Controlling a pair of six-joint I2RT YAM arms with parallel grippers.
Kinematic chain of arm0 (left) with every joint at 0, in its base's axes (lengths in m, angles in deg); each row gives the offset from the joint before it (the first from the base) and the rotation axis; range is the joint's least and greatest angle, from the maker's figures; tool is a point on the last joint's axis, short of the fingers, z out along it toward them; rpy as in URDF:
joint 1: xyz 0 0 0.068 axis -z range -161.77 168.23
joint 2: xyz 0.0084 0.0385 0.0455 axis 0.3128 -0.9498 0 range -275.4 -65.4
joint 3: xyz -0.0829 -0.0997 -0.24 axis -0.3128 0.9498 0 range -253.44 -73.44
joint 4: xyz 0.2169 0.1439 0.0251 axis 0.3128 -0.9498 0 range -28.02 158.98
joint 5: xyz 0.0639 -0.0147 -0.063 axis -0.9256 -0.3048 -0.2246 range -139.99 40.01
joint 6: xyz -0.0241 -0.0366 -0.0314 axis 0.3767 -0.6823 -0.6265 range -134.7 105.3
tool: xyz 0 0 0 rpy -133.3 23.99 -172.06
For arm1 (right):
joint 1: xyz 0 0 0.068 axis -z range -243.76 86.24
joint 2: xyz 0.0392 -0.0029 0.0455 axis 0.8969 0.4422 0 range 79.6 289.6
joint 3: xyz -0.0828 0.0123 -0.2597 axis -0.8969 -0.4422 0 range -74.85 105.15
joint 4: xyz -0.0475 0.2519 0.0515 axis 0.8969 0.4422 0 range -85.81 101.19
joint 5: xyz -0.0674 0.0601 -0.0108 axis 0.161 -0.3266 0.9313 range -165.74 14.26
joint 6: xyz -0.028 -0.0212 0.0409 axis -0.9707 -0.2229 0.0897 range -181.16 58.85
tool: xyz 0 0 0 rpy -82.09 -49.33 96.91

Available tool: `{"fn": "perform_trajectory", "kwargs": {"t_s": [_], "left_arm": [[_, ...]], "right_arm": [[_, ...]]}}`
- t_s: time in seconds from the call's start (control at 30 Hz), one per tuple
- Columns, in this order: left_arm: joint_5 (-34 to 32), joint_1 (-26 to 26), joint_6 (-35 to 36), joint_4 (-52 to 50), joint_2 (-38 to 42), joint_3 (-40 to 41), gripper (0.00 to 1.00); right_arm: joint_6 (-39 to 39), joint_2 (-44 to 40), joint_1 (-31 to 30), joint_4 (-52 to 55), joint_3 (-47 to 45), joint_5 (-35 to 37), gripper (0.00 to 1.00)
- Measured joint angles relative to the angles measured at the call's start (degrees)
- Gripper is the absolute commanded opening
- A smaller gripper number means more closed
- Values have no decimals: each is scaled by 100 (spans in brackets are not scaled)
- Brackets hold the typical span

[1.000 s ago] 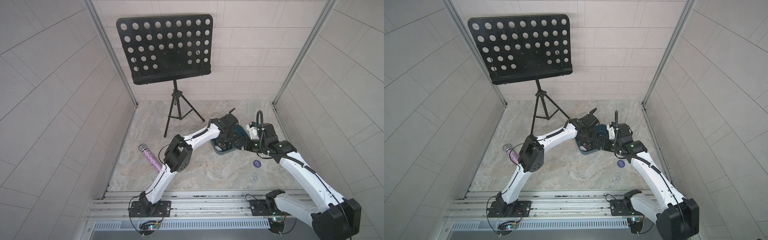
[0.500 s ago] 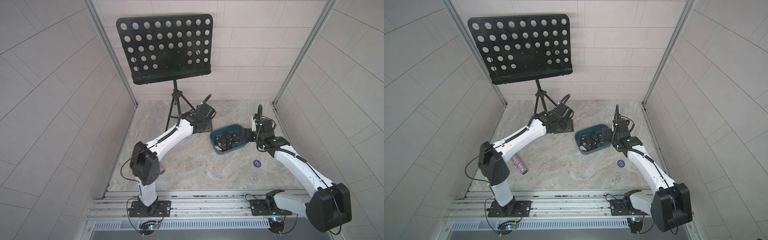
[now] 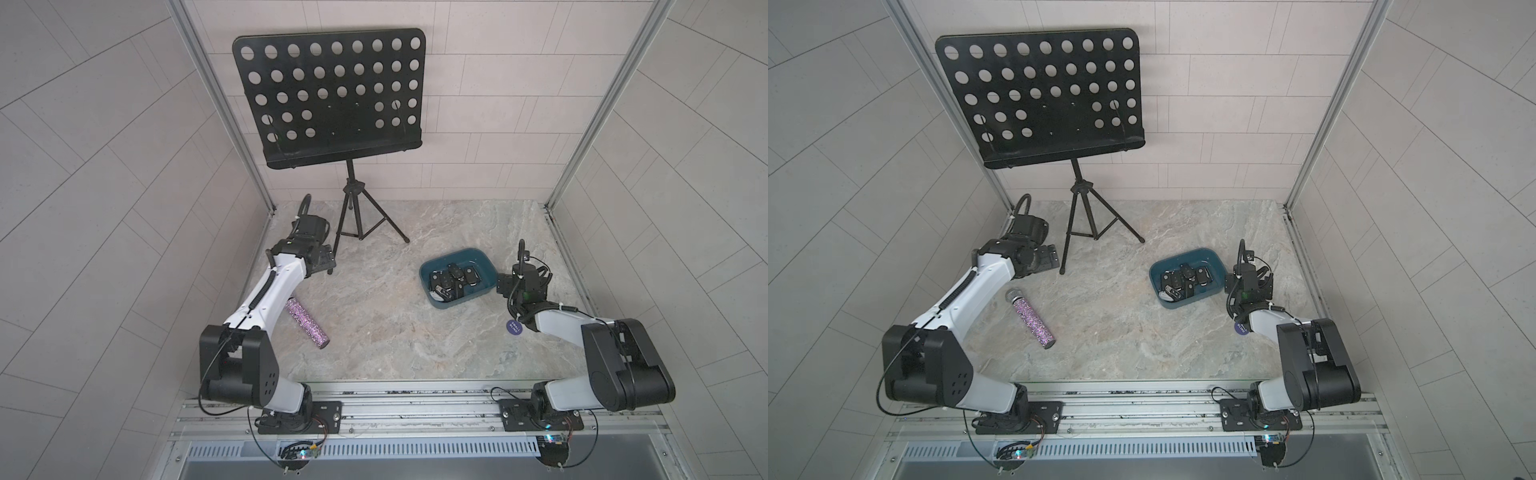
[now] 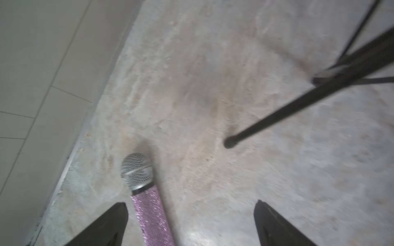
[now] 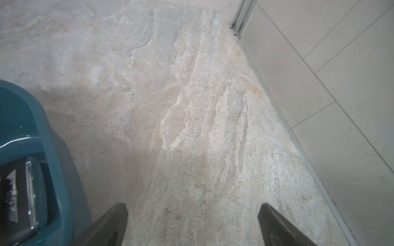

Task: Place the car key into the storage box
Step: Reset both arms

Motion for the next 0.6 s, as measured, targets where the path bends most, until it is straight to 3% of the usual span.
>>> {"fn": "perform_trajectory", "kwargs": {"t_s": [0.17, 0.43, 0.6], "left_arm": [[-155, -380, 498, 1169, -337, 992, 100], [-557, -378, 1097, 3709, -503, 2444, 100], [-503, -343, 1222, 5473, -284, 3283, 100]], "right_arm": [[0, 197, -11, -1449, -586, 308, 99], [-142, 752, -11, -2420, -518, 149, 99], [-142, 833, 44, -2409, -514, 26, 99]]}}
